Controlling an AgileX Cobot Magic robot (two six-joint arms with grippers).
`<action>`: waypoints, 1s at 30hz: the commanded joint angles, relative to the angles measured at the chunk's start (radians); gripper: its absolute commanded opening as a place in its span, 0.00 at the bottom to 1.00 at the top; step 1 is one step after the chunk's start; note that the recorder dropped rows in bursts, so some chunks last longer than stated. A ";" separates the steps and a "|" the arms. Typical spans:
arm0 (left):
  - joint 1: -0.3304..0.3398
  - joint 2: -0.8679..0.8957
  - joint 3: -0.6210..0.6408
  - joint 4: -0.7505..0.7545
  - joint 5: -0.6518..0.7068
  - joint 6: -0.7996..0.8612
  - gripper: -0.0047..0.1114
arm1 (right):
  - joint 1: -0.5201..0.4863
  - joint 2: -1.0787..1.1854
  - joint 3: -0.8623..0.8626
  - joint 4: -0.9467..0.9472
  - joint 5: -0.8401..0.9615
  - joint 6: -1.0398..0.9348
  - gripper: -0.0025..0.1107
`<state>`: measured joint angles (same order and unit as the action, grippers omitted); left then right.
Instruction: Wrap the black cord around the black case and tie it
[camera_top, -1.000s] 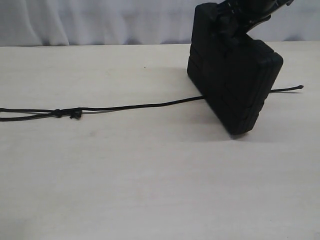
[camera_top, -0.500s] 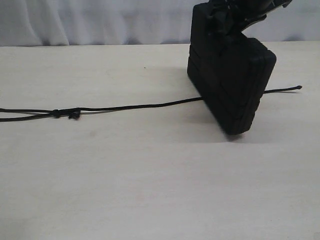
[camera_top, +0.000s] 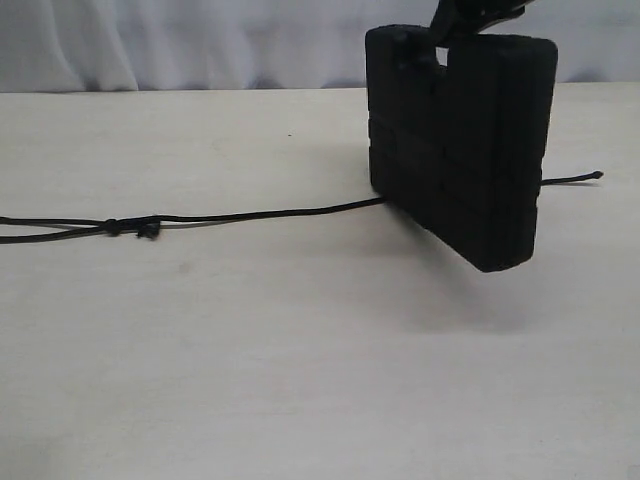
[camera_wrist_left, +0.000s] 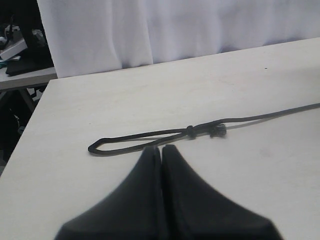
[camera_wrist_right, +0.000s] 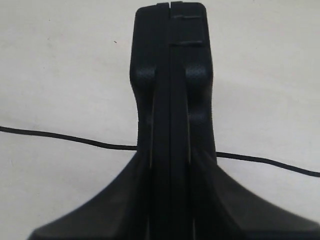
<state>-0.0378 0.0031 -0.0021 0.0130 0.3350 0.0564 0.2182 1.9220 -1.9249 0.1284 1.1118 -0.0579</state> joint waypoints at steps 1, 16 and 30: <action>-0.008 -0.003 0.002 -0.007 -0.012 0.002 0.04 | 0.050 -0.021 0.053 -0.028 -0.095 0.006 0.06; -0.008 -0.003 0.002 -0.007 -0.012 0.002 0.04 | 0.063 0.035 0.083 -0.088 0.099 -0.009 0.13; -0.008 -0.003 0.002 -0.007 -0.012 0.002 0.04 | 0.063 0.053 0.083 -0.122 0.109 -0.020 0.23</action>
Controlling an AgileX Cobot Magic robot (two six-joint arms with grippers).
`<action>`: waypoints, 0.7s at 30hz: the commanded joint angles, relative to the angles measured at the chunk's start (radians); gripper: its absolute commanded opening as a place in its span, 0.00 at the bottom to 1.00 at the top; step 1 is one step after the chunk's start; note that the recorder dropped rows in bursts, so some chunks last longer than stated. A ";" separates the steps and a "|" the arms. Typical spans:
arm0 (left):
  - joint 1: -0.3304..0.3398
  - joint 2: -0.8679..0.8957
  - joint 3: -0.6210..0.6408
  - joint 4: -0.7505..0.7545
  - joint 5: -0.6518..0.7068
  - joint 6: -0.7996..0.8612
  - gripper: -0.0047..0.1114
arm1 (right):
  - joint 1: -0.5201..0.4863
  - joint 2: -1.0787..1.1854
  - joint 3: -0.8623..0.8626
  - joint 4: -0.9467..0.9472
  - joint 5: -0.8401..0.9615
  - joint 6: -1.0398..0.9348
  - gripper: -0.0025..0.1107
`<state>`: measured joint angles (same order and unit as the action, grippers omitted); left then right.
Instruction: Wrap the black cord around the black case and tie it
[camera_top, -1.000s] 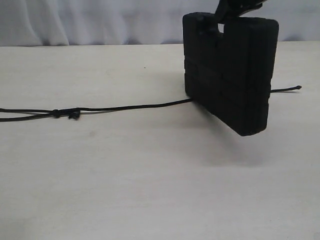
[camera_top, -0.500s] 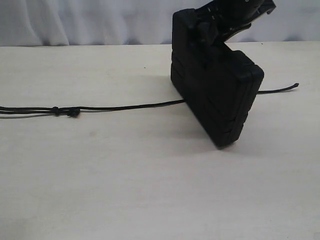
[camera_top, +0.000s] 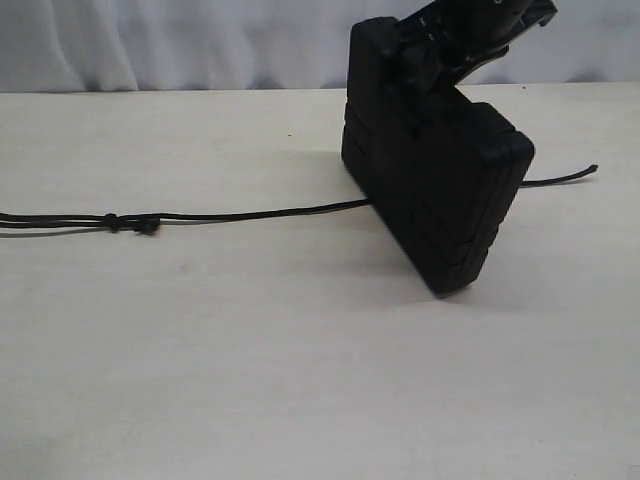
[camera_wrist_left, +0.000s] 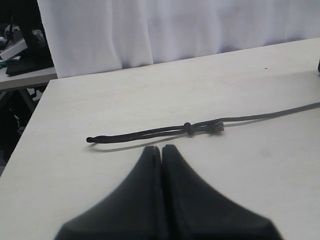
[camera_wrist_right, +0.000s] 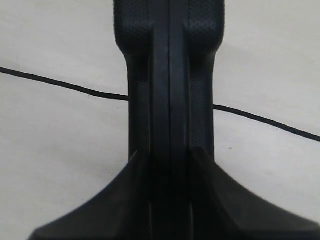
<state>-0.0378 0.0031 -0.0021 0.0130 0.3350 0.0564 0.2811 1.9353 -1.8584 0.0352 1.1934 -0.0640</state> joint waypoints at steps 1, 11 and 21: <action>-0.008 -0.003 0.002 -0.007 -0.012 0.002 0.04 | 0.000 0.041 0.016 -0.029 0.028 -0.014 0.23; -0.008 -0.003 0.002 -0.007 -0.012 0.002 0.04 | 0.000 0.059 0.016 -0.025 0.028 -0.026 0.23; -0.008 -0.003 0.002 -0.007 -0.012 0.002 0.04 | 0.000 0.070 0.010 -0.044 0.028 -0.027 0.28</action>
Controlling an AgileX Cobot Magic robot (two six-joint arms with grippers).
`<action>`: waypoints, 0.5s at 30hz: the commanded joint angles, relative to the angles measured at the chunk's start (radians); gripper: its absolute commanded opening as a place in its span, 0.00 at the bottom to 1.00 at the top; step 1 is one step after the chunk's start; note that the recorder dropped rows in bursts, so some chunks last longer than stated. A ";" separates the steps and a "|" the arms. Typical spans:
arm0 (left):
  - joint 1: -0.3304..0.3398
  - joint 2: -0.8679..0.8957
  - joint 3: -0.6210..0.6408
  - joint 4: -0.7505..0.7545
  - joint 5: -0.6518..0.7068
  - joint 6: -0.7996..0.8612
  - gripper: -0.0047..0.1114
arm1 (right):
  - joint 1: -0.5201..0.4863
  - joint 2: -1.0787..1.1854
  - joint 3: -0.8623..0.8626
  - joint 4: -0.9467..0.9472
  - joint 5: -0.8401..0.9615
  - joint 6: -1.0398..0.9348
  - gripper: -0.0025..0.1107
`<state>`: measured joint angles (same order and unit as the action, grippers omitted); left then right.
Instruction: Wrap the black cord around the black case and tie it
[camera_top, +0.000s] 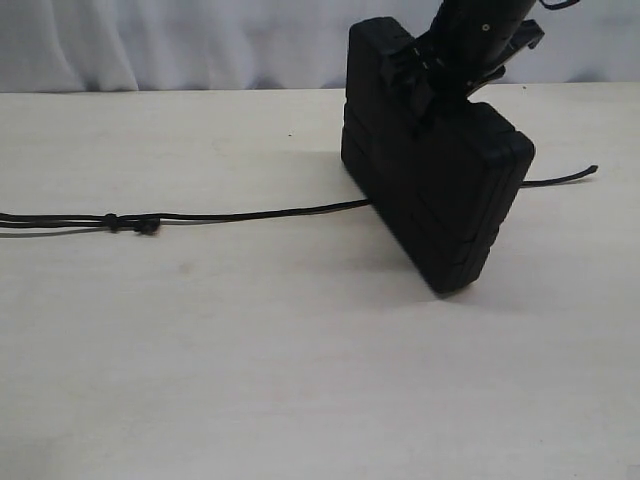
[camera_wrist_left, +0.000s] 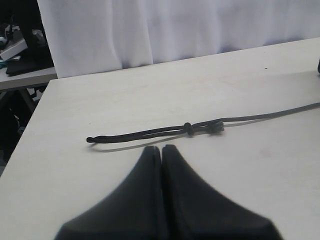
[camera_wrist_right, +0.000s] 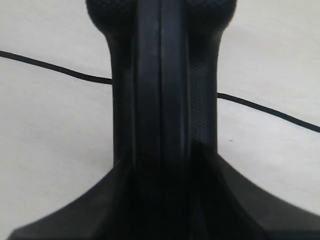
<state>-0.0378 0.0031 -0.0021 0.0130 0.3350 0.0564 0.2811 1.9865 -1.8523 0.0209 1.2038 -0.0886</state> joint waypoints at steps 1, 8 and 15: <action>-0.008 -0.003 0.002 -0.007 -0.012 0.002 0.04 | 0.000 0.013 0.004 -0.033 0.017 -0.003 0.29; -0.008 -0.003 0.002 -0.007 -0.012 0.002 0.04 | 0.000 -0.010 -0.003 -0.035 0.006 -0.003 0.29; -0.008 -0.003 0.002 -0.007 -0.012 0.002 0.04 | 0.000 -0.011 -0.020 -0.028 0.014 -0.005 0.29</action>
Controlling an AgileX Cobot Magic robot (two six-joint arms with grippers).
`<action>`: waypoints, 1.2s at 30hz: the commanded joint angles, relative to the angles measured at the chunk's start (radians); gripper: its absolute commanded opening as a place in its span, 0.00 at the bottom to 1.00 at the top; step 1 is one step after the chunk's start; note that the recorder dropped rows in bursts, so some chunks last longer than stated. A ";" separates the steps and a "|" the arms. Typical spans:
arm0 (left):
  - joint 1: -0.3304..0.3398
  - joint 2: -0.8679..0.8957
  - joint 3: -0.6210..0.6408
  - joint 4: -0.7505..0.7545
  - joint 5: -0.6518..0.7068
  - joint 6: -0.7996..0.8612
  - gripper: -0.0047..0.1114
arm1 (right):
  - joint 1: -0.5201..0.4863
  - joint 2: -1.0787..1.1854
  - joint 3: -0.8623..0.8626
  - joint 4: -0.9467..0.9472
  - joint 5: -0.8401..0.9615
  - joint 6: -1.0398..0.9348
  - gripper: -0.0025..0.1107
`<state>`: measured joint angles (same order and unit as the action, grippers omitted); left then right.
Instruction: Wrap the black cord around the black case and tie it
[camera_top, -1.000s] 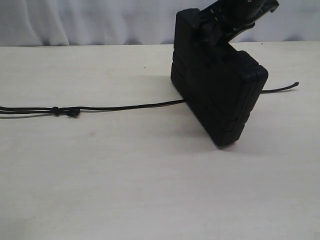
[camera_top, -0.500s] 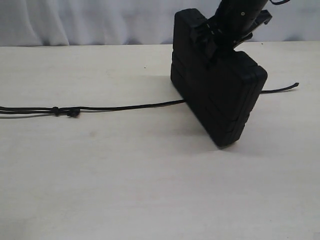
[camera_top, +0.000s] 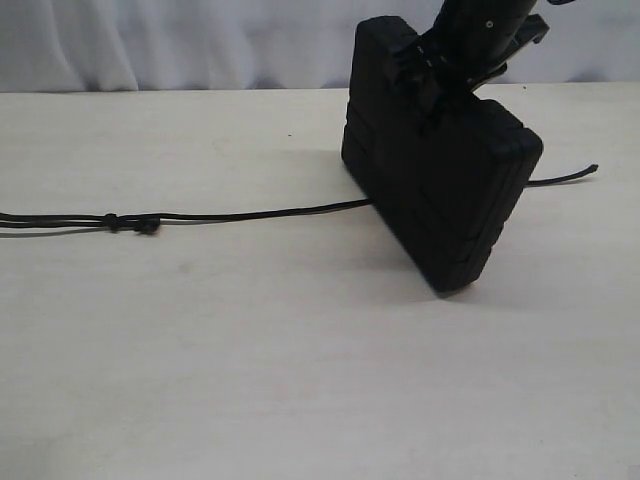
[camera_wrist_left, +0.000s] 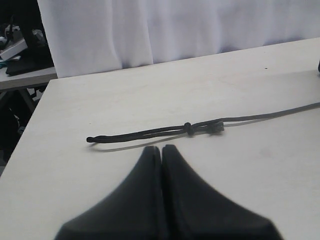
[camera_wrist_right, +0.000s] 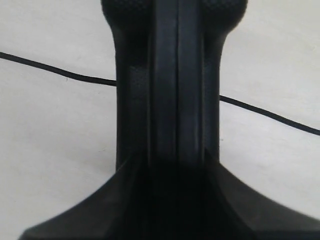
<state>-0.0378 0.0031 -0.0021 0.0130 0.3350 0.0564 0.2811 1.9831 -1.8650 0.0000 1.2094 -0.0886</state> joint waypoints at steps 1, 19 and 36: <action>-0.008 -0.003 0.002 -0.007 -0.012 0.002 0.04 | 0.000 -0.008 -0.008 -0.008 0.009 -0.005 0.29; -0.008 -0.003 0.002 -0.007 -0.012 0.002 0.04 | 0.000 -0.008 -0.075 0.000 0.012 -0.008 0.41; -0.008 -0.003 0.002 -0.007 -0.012 0.002 0.04 | -0.002 0.002 -0.041 -0.009 0.012 -0.031 0.25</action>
<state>-0.0378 0.0031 -0.0021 0.0130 0.3350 0.0564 0.2811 1.9772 -1.9218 0.0000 1.2010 -0.1115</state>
